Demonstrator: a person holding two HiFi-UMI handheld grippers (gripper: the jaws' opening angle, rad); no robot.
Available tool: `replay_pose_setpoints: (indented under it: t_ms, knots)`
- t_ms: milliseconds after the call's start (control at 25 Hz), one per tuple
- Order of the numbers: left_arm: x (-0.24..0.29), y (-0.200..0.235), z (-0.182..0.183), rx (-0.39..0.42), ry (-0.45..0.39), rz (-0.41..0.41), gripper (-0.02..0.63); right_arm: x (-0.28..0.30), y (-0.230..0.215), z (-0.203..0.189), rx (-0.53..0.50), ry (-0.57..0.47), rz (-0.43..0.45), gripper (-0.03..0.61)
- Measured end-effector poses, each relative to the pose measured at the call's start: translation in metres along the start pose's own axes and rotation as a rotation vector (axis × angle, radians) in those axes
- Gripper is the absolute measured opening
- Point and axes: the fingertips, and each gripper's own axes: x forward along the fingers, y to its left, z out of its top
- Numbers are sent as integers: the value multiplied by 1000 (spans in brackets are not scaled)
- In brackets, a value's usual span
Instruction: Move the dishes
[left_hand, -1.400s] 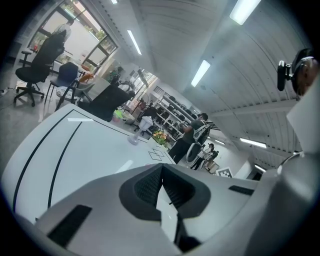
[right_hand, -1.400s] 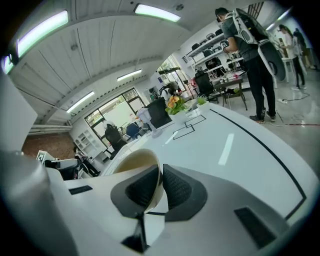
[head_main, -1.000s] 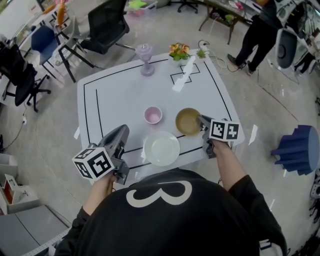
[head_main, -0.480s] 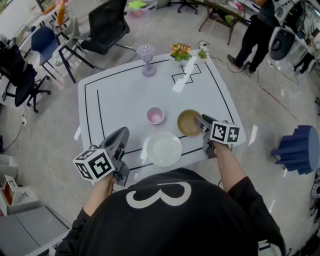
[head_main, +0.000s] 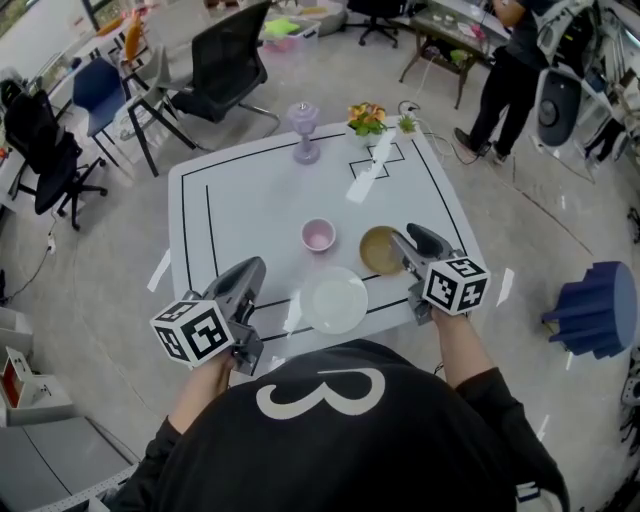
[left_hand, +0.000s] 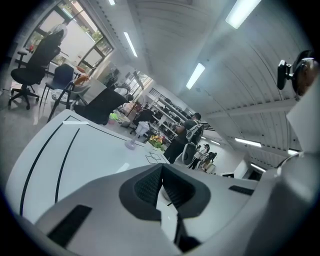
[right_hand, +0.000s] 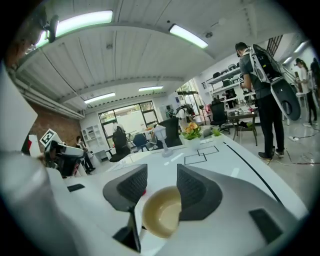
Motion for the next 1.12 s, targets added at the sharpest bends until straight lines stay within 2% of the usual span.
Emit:
replay_pose_setpoints:
  t_ms: [120,320,440,560,720,1120]
  knots:
    - [-5,-9,2,16,-8,-19,3,-11,34,16,-15,-57,83,140]
    - [-15,-33,3,66,-17,-73,3,-25,92,26,-54,-89,248,9]
    - [-20,-48,2,107,-20,-106,3,-30,124,29,-36,-111,367,9]
    - [-23,-58,-1,144,-22,-124,3,-36,143,30,3,-128,440,9]
    - [-27,-67,-5,158,-27,-146,3,-47,159,29,17,-138,490,9]
    - [-33,-78,-18,165,-22,-162,3,-56,169,18,27,-127,527,9]
